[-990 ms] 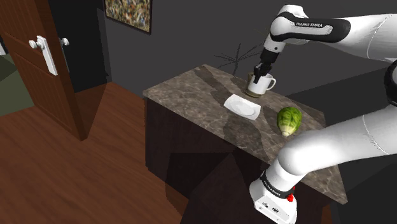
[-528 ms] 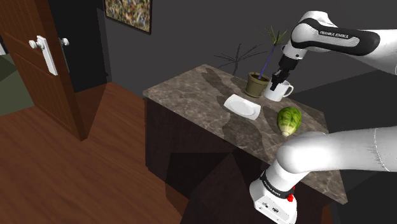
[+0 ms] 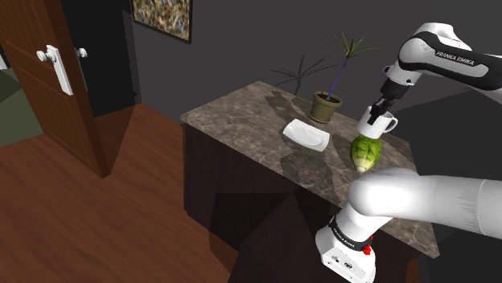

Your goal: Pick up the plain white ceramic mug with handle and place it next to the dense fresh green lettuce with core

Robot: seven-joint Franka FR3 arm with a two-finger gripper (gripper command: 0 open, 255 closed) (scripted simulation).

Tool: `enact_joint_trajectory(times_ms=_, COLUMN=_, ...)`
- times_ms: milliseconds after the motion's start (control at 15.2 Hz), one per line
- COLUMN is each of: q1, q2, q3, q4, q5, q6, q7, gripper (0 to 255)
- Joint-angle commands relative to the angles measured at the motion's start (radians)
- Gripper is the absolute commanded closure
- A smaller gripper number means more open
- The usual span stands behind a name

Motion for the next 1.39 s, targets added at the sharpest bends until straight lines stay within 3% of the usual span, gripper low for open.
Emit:
enact_joint_trajectory(times_ms=0, q1=-0.027, q2=-0.041, q3=-0.023, q4=-0.010, q5=-0.030, q6=-0.024, q7=-0.040, gripper=255)
enact_joint_trajectory(times_ms=924, q1=-0.170, q2=-0.184, q3=-0.240, q4=0.074, q5=-0.255, q6=-0.158, q7=-0.359, gripper=255)
enact_joint_trajectory(times_ms=1320, q1=-0.186, q2=-0.209, q3=-0.278, q4=-0.007, q5=-0.291, q6=-0.099, q7=-0.350, gripper=255)
